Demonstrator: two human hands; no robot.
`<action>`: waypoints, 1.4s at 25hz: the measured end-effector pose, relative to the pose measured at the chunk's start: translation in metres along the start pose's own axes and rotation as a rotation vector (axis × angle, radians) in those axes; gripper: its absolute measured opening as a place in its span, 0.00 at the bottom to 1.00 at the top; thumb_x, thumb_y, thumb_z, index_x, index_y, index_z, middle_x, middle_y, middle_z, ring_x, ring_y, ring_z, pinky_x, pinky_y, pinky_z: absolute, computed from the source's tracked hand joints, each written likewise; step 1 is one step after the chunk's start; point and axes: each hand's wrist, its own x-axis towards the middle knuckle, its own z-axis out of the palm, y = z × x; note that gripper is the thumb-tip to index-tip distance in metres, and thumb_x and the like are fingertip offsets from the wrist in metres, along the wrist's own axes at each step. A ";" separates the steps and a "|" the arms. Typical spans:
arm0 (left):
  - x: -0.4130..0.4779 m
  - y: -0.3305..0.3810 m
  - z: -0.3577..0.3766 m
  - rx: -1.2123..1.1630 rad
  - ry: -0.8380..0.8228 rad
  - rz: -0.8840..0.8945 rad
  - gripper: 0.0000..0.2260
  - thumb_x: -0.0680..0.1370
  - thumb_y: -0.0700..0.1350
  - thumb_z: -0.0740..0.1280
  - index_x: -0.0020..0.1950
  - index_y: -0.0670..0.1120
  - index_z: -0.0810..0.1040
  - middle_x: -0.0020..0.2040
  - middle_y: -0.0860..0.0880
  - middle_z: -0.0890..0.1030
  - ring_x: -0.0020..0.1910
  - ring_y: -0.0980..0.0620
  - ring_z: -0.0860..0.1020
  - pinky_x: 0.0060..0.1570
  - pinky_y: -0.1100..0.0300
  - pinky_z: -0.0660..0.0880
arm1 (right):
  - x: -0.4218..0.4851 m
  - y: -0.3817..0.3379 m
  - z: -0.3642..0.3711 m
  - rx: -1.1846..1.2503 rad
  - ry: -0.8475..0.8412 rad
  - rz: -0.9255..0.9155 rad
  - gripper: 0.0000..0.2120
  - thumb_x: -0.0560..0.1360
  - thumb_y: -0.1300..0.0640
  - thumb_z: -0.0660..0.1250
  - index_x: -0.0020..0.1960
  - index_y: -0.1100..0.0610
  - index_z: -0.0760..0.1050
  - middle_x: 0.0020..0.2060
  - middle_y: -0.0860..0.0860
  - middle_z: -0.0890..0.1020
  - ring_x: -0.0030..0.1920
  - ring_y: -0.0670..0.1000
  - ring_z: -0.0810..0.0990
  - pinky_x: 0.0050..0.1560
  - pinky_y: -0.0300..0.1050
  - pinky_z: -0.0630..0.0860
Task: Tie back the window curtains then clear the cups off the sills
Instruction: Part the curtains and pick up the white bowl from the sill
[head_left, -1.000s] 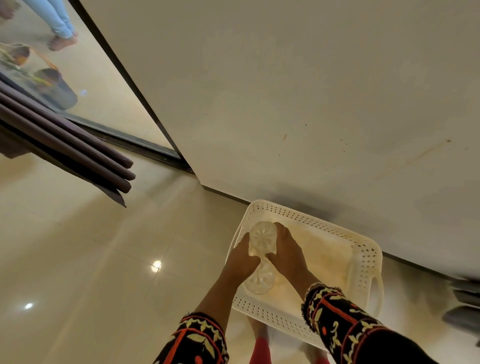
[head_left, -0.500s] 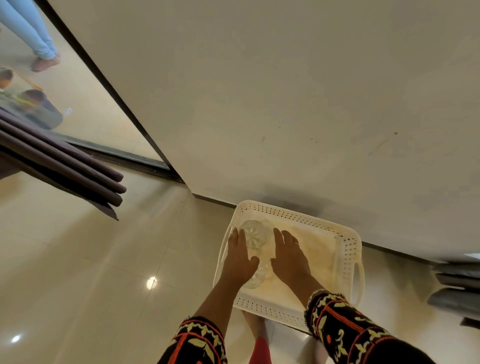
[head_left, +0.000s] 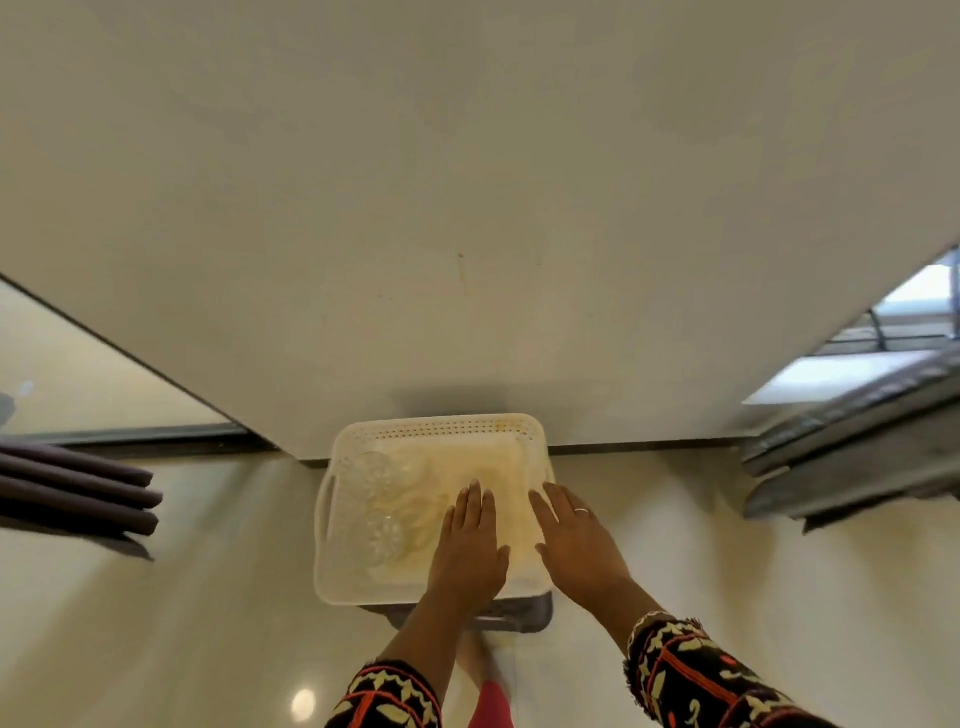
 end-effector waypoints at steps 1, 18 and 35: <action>-0.006 0.020 0.003 0.021 -0.001 0.026 0.29 0.81 0.51 0.52 0.75 0.42 0.40 0.76 0.42 0.39 0.75 0.45 0.40 0.73 0.53 0.41 | -0.019 0.014 -0.005 0.032 0.005 0.027 0.31 0.70 0.52 0.72 0.69 0.59 0.68 0.67 0.59 0.72 0.66 0.59 0.71 0.64 0.48 0.70; -0.048 0.401 0.032 0.155 -0.008 0.714 0.30 0.81 0.50 0.54 0.75 0.41 0.42 0.77 0.43 0.43 0.76 0.48 0.43 0.73 0.57 0.42 | -0.301 0.273 -0.053 0.034 0.293 0.551 0.34 0.45 0.52 0.82 0.50 0.55 0.79 0.44 0.51 0.82 0.42 0.51 0.83 0.43 0.40 0.80; 0.156 0.667 0.012 0.062 -0.103 0.751 0.29 0.79 0.50 0.58 0.76 0.43 0.49 0.77 0.45 0.50 0.75 0.49 0.51 0.72 0.58 0.50 | -0.229 0.567 -0.148 0.125 0.394 0.697 0.29 0.55 0.50 0.80 0.54 0.54 0.77 0.46 0.48 0.80 0.44 0.50 0.82 0.41 0.40 0.79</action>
